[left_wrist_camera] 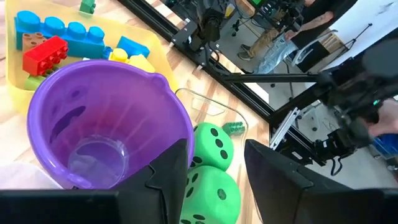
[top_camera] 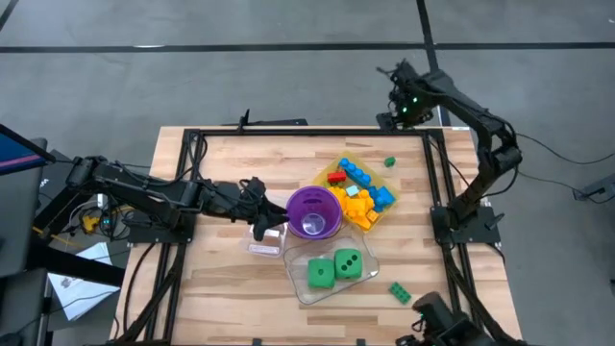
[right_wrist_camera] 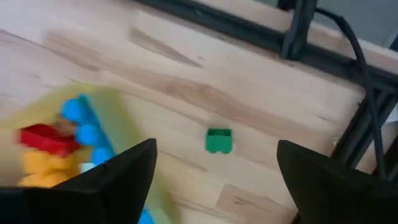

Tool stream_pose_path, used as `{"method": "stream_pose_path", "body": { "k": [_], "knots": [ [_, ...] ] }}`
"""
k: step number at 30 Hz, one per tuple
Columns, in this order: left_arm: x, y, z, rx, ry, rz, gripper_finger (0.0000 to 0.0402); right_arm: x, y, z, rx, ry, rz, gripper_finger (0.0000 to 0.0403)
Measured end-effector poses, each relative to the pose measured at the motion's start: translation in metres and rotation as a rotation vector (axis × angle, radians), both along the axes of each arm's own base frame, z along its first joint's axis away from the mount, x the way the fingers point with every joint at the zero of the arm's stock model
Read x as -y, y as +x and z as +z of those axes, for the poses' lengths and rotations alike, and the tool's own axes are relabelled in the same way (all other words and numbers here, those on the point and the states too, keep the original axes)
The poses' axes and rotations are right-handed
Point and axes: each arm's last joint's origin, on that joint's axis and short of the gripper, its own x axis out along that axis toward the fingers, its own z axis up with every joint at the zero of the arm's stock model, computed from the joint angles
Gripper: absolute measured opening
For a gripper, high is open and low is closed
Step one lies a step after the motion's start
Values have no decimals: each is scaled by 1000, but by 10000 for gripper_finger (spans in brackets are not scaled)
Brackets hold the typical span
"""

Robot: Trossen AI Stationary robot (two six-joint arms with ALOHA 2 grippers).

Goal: Pick & Place Toys
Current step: Put the green game piece into the yellow bin

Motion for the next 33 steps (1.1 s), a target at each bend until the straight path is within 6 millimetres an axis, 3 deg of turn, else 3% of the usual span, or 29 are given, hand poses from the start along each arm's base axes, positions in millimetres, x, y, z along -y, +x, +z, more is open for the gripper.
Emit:
{"method": "stream_pose_path", "body": {
  "k": [9,22,33],
  "knots": [
    [0,0,0,2,1,4,154,-15,8,-66,-68,63,8,325],
    [0,2,7,74,-12,4,154,-30,9,-114,-94,44,-8,325],
    [0,3,9,101,-18,1,154,-35,1,-138,-90,37,-20,325]
  ]
}}
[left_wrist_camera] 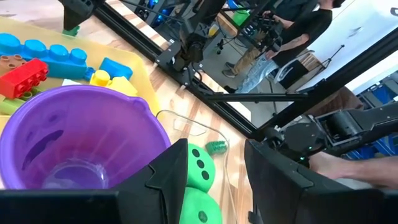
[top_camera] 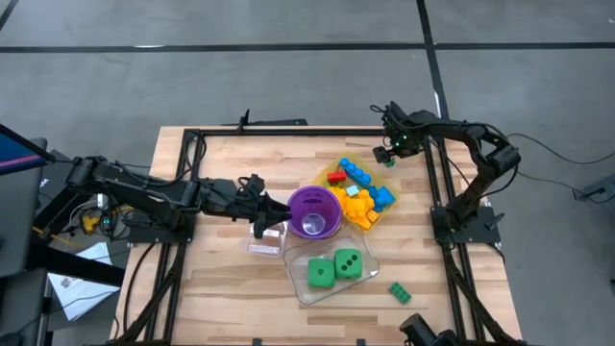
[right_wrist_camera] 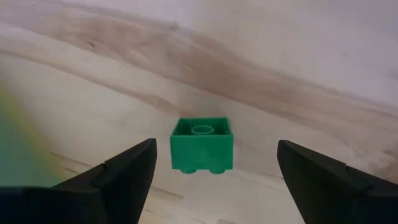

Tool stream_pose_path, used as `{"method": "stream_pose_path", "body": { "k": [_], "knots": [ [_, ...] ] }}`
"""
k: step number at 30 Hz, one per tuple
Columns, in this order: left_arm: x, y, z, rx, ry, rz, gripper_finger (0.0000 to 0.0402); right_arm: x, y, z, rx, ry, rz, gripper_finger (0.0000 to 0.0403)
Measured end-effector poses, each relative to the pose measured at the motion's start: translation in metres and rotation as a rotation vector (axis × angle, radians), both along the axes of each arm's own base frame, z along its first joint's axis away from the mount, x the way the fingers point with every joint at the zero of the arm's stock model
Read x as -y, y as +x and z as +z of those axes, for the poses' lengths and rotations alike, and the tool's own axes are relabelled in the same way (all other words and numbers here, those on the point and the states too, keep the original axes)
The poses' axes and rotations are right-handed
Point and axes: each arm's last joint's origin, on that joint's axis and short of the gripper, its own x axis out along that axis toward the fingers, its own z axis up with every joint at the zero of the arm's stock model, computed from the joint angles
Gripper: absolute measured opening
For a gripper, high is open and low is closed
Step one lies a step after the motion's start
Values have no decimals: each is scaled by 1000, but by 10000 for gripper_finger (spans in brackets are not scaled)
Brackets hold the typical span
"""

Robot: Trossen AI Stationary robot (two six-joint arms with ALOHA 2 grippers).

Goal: Pick & Place Toys
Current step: Put the green game piece into the yellow bin

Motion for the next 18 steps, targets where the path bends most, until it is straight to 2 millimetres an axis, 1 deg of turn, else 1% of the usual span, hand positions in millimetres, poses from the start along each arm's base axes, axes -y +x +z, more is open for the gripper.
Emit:
{"method": "stream_pose_path", "body": {
  "k": [7,11,18],
  "knots": [
    [0,0,0,-1,-5,0,154,3,3,-9,0,5,-2,325],
    [0,0,0,-1,-7,0,154,3,4,-19,-13,55,15,324],
    [0,0,0,2,-7,1,154,1,9,-21,-25,39,42,312]
  ]
}}
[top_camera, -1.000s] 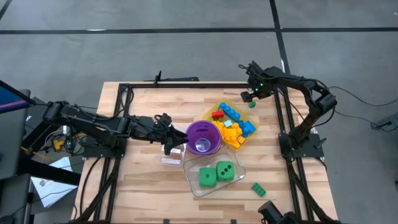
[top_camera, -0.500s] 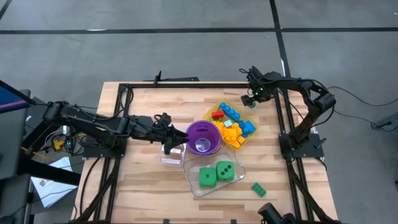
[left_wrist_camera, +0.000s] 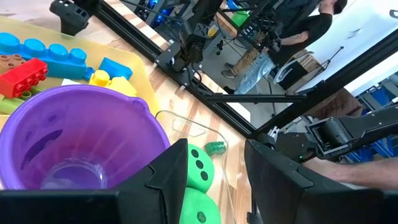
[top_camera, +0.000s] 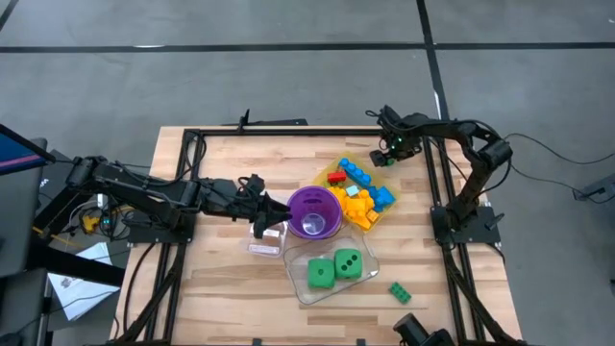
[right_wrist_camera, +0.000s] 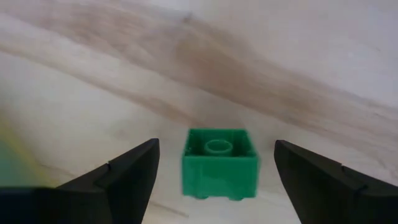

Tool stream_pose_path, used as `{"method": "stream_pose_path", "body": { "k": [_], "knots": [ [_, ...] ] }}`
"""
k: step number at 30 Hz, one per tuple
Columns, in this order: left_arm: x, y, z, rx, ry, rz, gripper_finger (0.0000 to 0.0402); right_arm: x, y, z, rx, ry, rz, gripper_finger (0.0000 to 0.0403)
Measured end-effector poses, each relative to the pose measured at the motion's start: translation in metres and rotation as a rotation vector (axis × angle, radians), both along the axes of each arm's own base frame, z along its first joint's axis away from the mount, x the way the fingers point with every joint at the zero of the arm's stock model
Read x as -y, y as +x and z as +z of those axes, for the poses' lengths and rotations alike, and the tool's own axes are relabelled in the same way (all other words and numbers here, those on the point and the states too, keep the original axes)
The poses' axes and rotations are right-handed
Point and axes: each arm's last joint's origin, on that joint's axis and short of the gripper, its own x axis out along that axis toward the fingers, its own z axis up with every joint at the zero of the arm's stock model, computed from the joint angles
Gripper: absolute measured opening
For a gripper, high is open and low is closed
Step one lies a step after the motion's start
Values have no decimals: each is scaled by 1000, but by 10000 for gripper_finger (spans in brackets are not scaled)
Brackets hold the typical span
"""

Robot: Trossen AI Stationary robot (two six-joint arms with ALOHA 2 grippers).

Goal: Pick & Place Toys
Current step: Put the green game piece into the yellow bin

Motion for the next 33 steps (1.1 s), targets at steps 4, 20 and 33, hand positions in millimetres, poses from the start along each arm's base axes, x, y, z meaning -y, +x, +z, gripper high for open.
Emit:
{"method": "stream_pose_path", "body": {
  "k": [4,20,33],
  "knots": [
    [0,0,0,0,0,1,154,1,0,0,2,-5,-18,305],
    [0,0,0,0,0,3,154,1,1,0,9,-12,-28,236],
    [0,0,0,0,0,2,154,-4,7,1,10,-10,0,133]
  ]
}}
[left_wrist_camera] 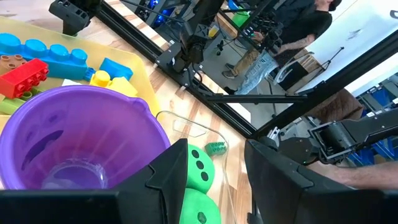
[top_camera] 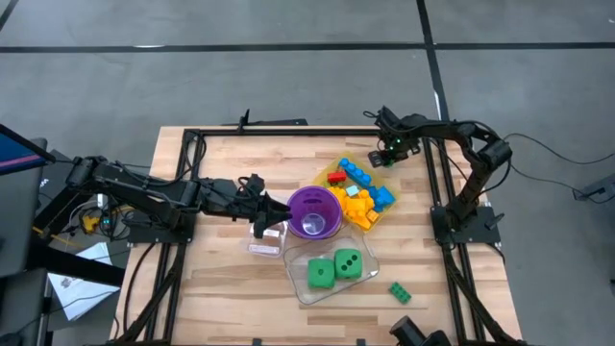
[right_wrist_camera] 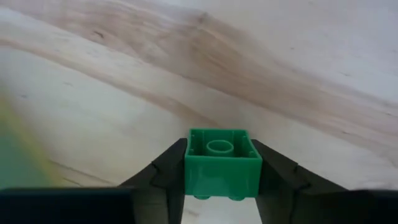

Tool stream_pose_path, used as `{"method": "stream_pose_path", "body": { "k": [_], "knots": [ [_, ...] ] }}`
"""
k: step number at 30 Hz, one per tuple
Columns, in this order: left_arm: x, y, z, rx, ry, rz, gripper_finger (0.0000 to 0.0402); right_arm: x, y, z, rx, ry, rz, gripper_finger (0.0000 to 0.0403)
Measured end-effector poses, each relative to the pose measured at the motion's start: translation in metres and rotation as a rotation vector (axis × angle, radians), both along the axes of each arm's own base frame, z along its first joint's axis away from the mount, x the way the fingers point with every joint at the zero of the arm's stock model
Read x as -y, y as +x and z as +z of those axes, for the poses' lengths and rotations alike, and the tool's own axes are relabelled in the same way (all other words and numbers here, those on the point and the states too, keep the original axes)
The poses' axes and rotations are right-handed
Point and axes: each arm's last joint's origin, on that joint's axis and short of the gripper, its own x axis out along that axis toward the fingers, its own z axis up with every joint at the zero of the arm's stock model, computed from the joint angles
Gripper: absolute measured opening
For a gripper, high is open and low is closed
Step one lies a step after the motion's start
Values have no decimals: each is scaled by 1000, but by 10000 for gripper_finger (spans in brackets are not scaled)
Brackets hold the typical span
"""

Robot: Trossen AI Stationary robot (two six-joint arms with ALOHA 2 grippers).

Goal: Pick & Place Toys
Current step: Put the green game piece into the yellow bin

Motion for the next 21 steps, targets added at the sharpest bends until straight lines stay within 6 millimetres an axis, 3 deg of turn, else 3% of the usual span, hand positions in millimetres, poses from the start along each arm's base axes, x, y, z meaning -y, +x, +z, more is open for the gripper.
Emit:
{"method": "stream_pose_path", "body": {
  "k": [7,10,16,21],
  "knots": [
    [0,0,0,0,-1,-3,154,-4,1,1,-10,14,16,137],
    [0,0,0,0,-1,-3,154,-8,1,10,2,-3,29,138],
    [0,0,0,0,-1,-3,154,-17,-6,50,102,-102,24,135],
    [0,0,0,0,-1,-2,154,-39,-14,88,238,-138,61,135]
  ]
}}
